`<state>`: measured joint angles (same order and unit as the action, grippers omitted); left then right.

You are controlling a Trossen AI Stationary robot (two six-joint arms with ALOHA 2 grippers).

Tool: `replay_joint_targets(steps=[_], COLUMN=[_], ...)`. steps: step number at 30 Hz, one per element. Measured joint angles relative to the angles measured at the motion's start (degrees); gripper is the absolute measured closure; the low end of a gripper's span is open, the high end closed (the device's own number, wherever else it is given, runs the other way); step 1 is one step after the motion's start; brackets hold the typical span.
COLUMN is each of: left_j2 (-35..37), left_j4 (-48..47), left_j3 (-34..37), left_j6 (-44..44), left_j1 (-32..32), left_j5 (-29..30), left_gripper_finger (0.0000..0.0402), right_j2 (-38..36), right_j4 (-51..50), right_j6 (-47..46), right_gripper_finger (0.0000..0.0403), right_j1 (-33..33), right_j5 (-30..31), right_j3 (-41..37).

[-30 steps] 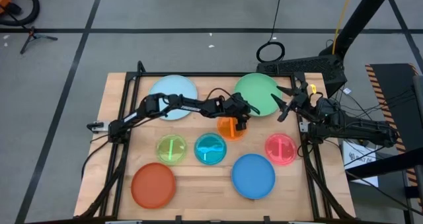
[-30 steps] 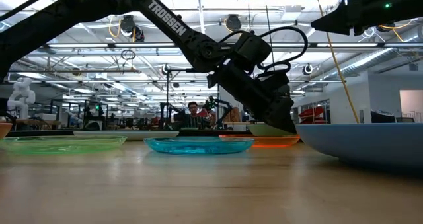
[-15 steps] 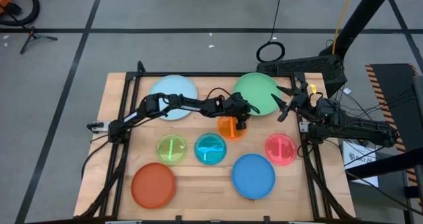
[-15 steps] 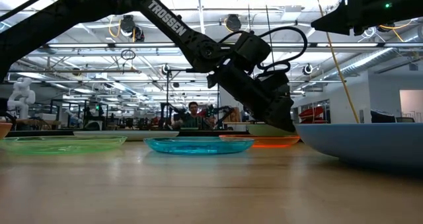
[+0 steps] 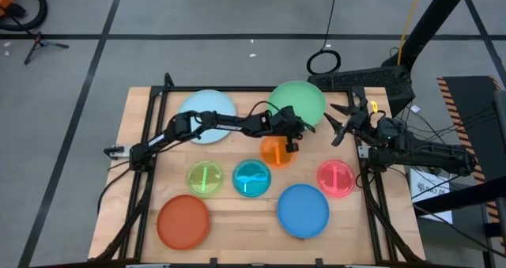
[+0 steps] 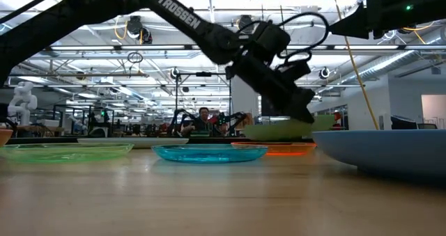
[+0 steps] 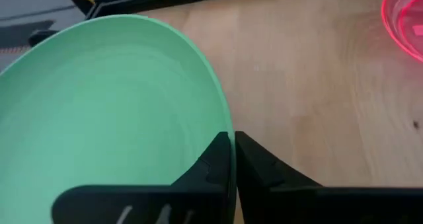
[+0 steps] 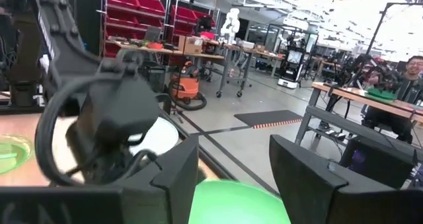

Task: Stack plastic plates
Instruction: Stack the green plate on top of the gray plate

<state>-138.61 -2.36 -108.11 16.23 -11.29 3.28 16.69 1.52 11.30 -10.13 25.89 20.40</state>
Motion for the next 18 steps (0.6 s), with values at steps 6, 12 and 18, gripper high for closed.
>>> replay_joint_targets(steps=[6,12,18], left_j2=[0.0,0.04,3.01], left_j4=[-15.61,-33.04,-47.58], left_j3=[-12.32,-22.44,-23.74], left_j6=[4.83,6.01,3.88], left_j1=[-0.12,-1.52,-2.72], left_j5=[1.74,2.02,2.18], left_gripper_finger=[0.039,0.0391,0.0391], right_j2=[0.0,-0.02,-0.02], right_j4=[-0.97,-2.74,-4.48], right_j6=[-1.2,-2.94,-4.3], right_gripper_finger=[0.0225,0.0225,0.0225], right_j1=[-0.02,0.0,-0.01], right_j5=[-0.15,-0.2,-0.22], right_j3=[-0.02,-0.02,-0.02])
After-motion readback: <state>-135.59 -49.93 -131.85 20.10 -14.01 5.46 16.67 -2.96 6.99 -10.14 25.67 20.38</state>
